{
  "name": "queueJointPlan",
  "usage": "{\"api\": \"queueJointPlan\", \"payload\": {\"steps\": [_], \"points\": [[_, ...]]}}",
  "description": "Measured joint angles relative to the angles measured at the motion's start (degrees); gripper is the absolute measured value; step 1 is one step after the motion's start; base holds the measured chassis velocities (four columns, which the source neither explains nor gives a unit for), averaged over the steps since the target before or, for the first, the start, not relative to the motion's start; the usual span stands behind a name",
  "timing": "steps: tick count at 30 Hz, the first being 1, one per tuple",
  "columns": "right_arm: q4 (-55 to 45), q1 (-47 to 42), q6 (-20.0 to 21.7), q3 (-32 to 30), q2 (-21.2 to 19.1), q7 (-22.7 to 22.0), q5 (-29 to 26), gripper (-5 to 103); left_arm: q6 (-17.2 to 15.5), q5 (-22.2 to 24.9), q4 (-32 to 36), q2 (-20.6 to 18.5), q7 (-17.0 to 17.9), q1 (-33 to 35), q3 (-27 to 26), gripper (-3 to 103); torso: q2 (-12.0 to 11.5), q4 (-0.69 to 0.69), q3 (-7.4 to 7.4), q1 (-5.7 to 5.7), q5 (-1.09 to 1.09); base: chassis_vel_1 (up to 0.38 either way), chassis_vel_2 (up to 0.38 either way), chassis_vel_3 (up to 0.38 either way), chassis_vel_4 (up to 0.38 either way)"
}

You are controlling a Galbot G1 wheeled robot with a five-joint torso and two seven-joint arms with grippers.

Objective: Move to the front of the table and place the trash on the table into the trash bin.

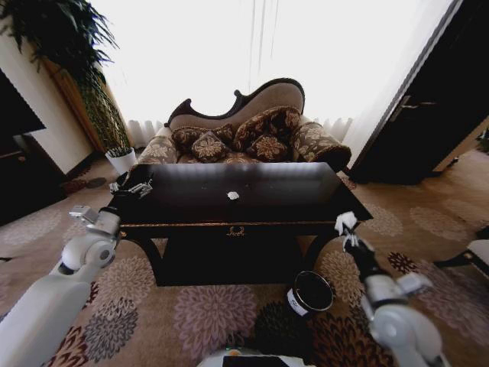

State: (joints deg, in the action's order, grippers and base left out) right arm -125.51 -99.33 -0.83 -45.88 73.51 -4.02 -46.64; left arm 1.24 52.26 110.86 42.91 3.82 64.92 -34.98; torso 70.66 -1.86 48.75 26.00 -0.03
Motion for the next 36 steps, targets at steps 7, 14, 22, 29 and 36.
{"api": "queueJointPlan", "payload": {"steps": [7, 14, 22, 29, 36], "points": [[9.79, 0.53, -7.29, 7.88, 4.05, 1.81, 5.3, 0, 0.0, 0.0, 0.0, 0.0, 0.0, 0.0, 0.0, 100, 0.0, 0.01, 0.0, 0.0, 0.01, 0.0, 0.0, 0.0, 0.0], [23.22, 5.61, -9.6, 13.25, 4.06, 1.99, 8.63, 0, 0.0, 0.0, 0.01, 0.0, -0.01, 0.0, 0.0, 100, -0.01, 0.0, 0.0, 0.0, 0.02, 0.0, 0.0, 0.0, 0.0], [40.45, 14.03, -12.15, 17.56, 1.4, 1.36, 12.46, 0, 0.0, 0.0, 0.0, 0.0, 0.0, 0.0, 0.0, 100, -0.01, 0.01, 0.0, 0.01, 0.02, 0.0, 0.0, 0.0, 0.0], [60.36, 23.96, -13.57, 22.34, -1.57, 0.9, 11.2, 0, -0.01, 0.0, 0.0, 0.0, 0.0, 0.0, 0.0, 100, -0.01, 0.0, 0.01, 0.01, 0.02, 0.0, 0.0, 0.0, 0.0], [73.34, 32.22, -14.66, 24.76, -5.55, 0.69, 10.65, 0, -0.01, 0.0, 0.0, 0.0, 0.0, 0.0, 0.0, 100, -0.01, 0.01, 0.01, 0.01, 0.0, 0.0, 0.0, 0.0, 0.0]]}}
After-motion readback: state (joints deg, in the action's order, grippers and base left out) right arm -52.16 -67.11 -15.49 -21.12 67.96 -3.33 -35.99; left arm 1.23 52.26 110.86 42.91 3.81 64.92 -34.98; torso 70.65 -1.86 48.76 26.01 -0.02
